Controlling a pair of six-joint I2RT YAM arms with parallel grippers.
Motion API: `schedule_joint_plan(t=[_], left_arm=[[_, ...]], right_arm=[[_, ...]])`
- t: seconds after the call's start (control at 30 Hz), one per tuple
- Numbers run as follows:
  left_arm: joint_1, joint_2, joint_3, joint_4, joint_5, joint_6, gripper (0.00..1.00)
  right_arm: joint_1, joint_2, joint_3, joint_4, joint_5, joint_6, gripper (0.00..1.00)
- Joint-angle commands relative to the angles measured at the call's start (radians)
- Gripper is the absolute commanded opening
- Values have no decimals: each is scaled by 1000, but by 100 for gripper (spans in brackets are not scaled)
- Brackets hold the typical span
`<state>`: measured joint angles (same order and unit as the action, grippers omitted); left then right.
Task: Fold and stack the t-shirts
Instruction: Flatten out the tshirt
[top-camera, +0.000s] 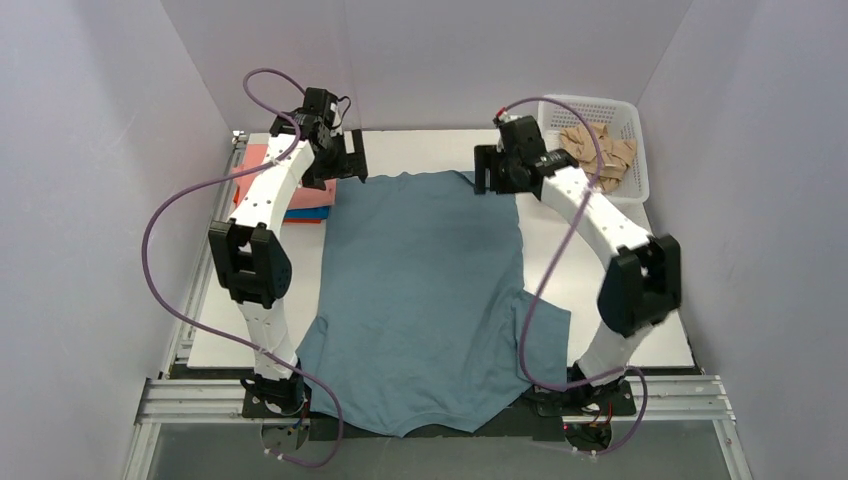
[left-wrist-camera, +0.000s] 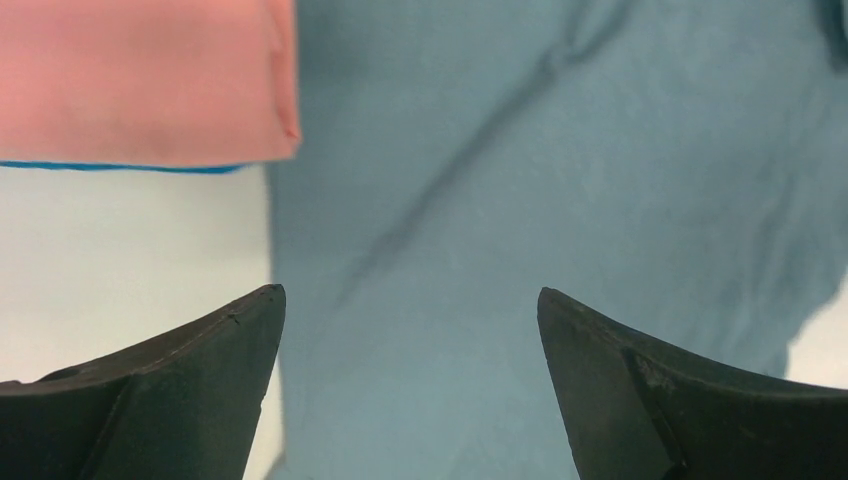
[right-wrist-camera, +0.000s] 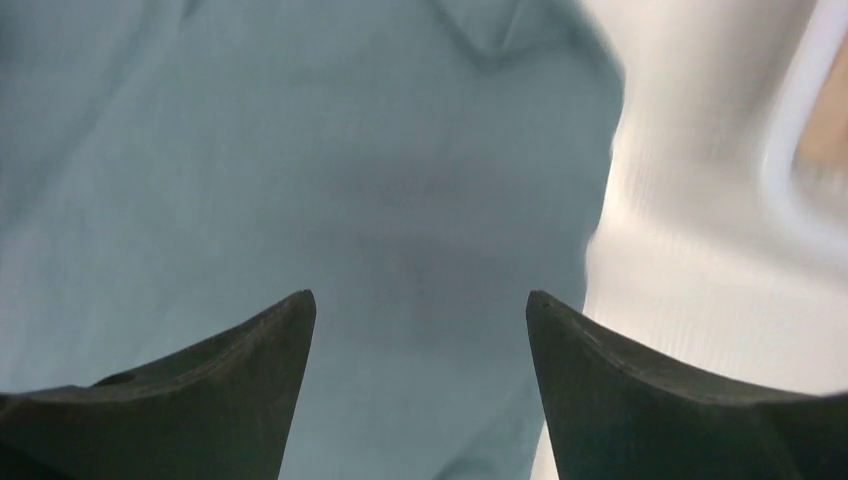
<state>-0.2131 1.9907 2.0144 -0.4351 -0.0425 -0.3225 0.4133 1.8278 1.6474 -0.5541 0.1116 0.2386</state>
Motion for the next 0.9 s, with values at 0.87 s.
schedule_joint_plan(t=[0.87], left_arm=[[-115,-45,-708,37,241,-225,98]], right_arm=[[116,-127,-566,40,-1,487,84]])
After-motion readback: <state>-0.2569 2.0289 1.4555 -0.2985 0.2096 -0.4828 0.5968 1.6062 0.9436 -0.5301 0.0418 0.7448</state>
